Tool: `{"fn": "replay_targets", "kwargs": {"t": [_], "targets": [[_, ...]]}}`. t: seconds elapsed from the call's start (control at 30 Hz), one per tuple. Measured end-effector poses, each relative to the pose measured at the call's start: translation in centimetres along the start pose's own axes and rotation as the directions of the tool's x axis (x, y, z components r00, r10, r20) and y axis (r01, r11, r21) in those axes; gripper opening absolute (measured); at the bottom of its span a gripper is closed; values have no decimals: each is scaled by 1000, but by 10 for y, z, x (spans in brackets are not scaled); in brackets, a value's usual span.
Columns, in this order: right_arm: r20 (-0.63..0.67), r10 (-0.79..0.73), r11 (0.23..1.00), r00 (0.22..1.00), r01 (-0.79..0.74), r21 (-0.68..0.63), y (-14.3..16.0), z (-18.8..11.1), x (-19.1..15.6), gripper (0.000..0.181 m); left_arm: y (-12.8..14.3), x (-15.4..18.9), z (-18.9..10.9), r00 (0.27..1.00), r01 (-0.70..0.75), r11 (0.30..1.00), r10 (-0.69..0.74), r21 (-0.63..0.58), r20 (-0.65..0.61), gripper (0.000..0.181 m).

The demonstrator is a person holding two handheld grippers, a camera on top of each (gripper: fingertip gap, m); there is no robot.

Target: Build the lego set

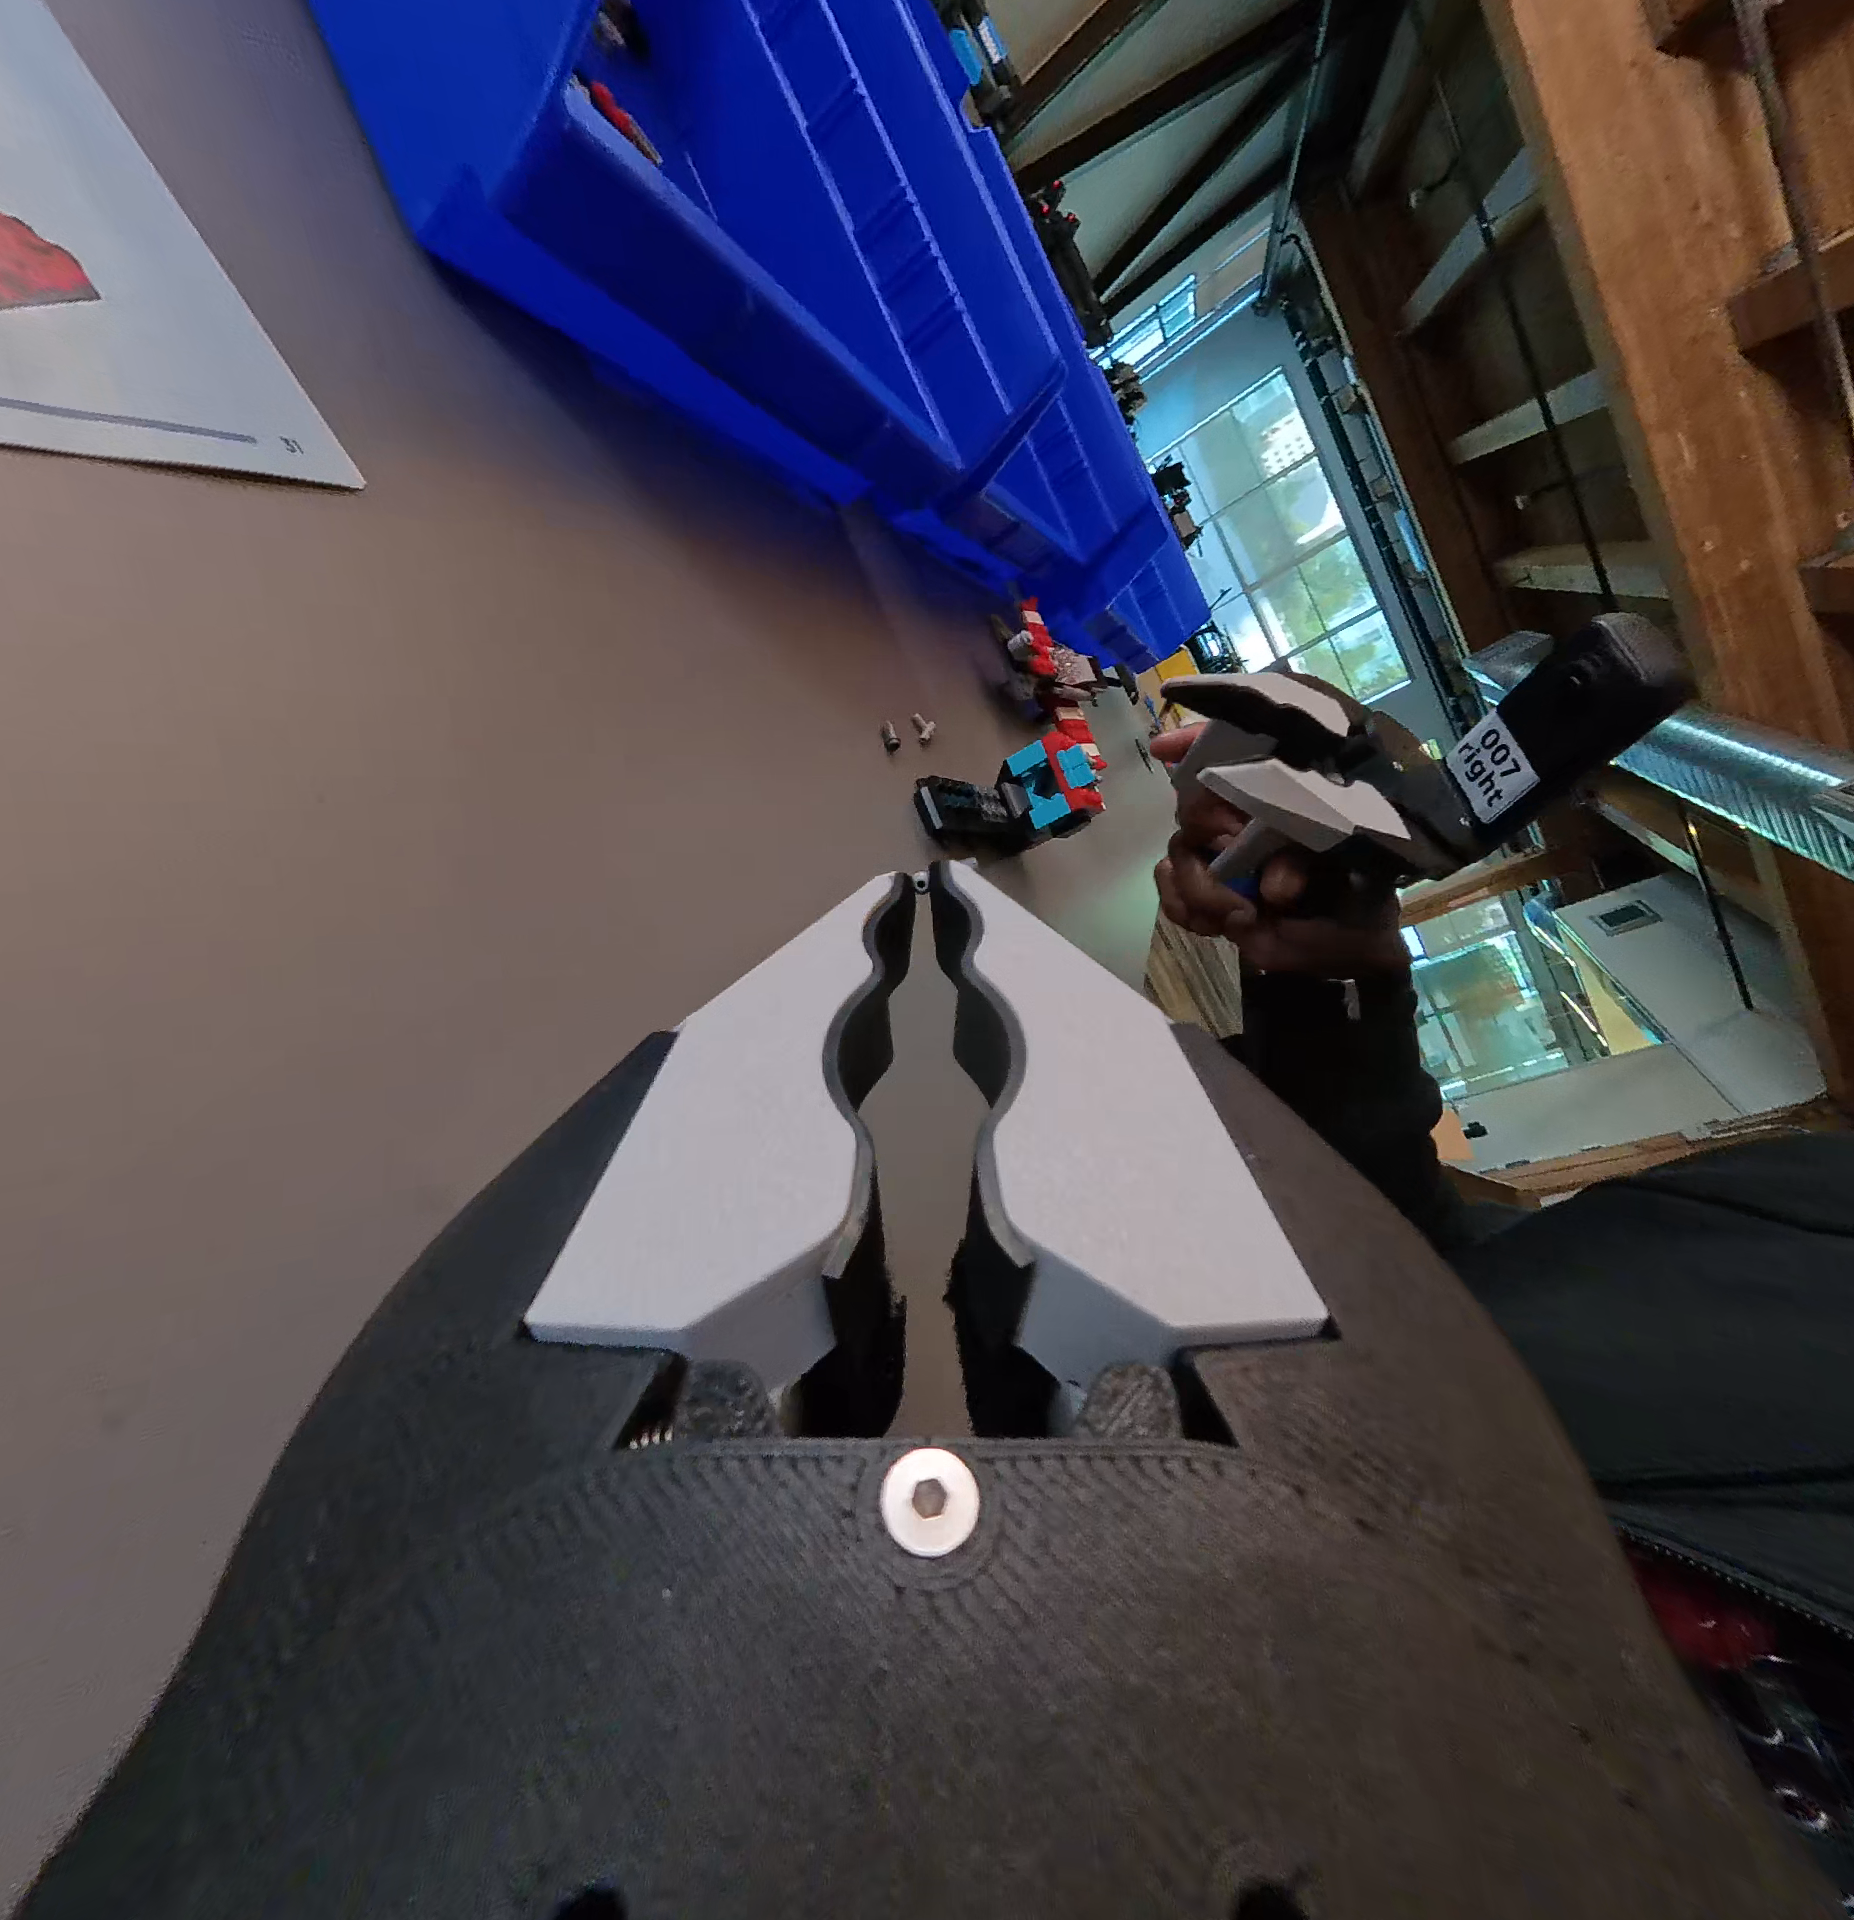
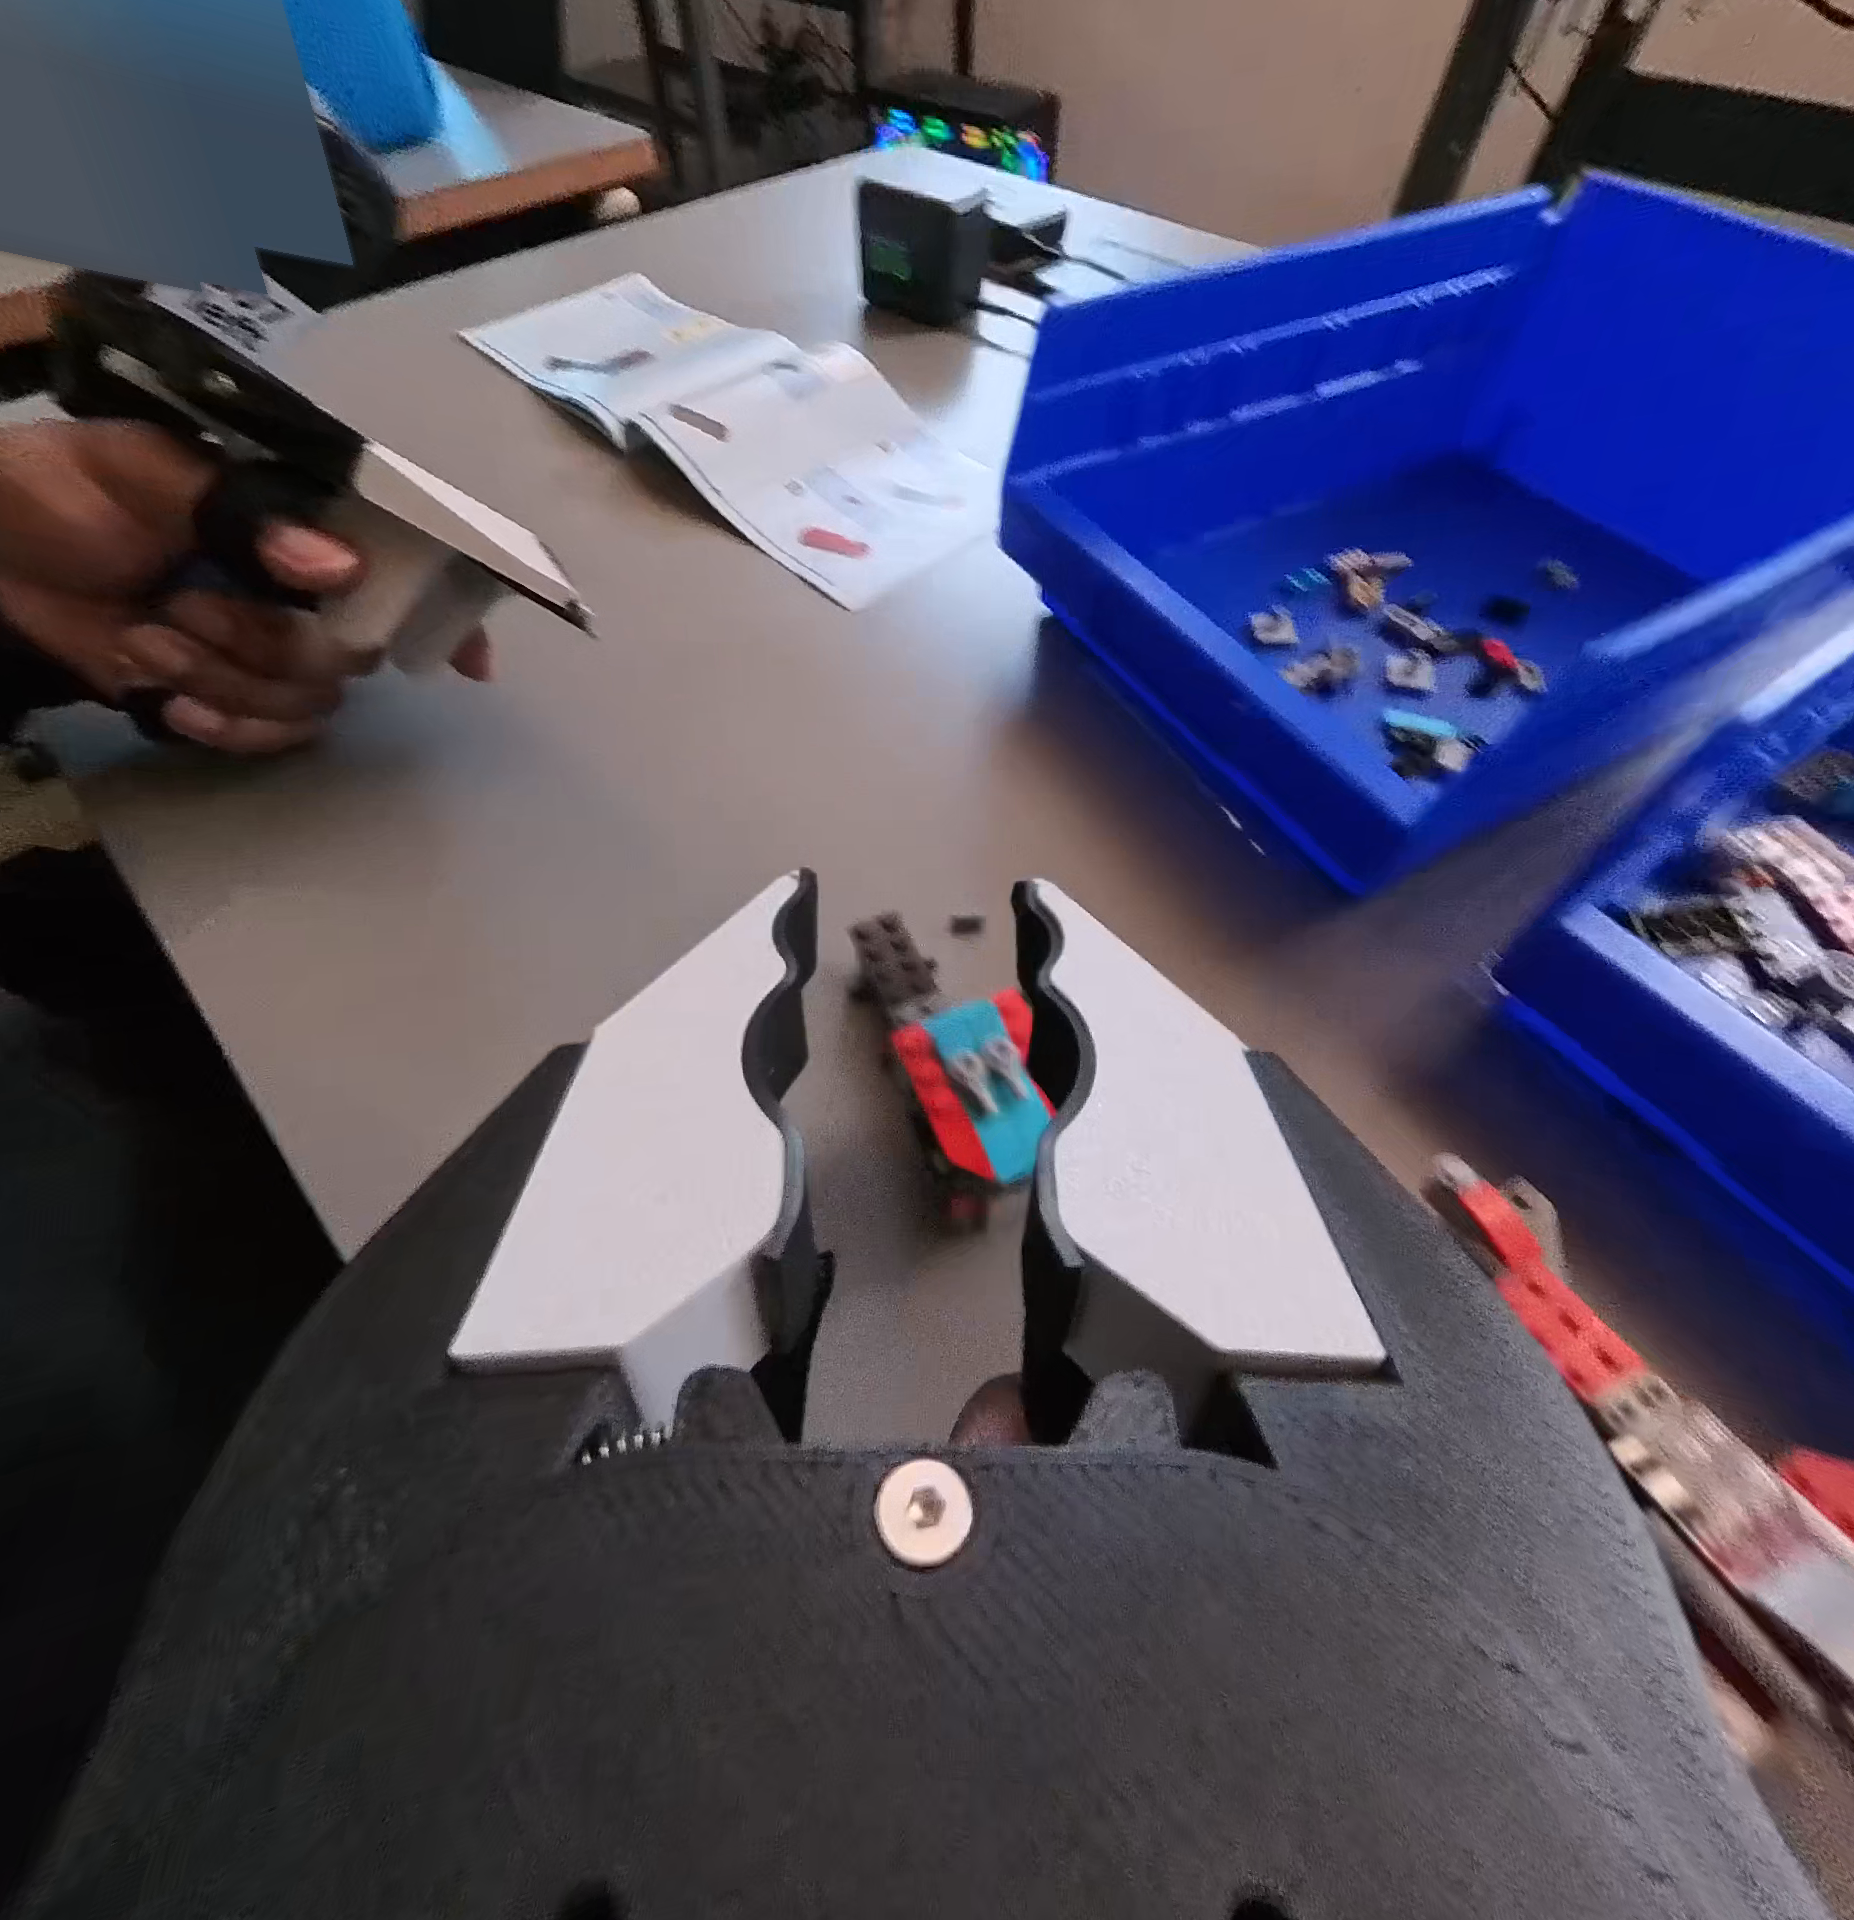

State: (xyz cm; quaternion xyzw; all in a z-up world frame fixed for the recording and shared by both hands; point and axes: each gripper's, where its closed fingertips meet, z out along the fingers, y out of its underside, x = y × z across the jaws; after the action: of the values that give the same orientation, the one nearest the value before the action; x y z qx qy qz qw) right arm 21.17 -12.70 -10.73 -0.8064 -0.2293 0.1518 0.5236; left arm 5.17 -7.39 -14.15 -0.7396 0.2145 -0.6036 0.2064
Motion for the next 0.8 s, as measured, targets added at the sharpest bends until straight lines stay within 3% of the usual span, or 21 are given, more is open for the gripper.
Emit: {"fn": "replay_targets", "kwargs": {"t": [0.13,0.37,0.57,0.8], "targets": [[-39,29,998,999,-31,-50,22,-14,22,45,-1,-4,3,999,-23,1000,23,-8,41,3],[32,67,992,997,-63,-105,53,-10,22,48,-4,-19,9,970,-161,983,173,-84,169,3],[74,53,994,996,-45,-94,53,-3,11,35,-6,-30,10,942,-217,966,245,-143,228,3],[167,37,994,985,-20,-104,48,9,-17,35,-10,-40,9,907,-268,945,313,-187,282,3]]}}
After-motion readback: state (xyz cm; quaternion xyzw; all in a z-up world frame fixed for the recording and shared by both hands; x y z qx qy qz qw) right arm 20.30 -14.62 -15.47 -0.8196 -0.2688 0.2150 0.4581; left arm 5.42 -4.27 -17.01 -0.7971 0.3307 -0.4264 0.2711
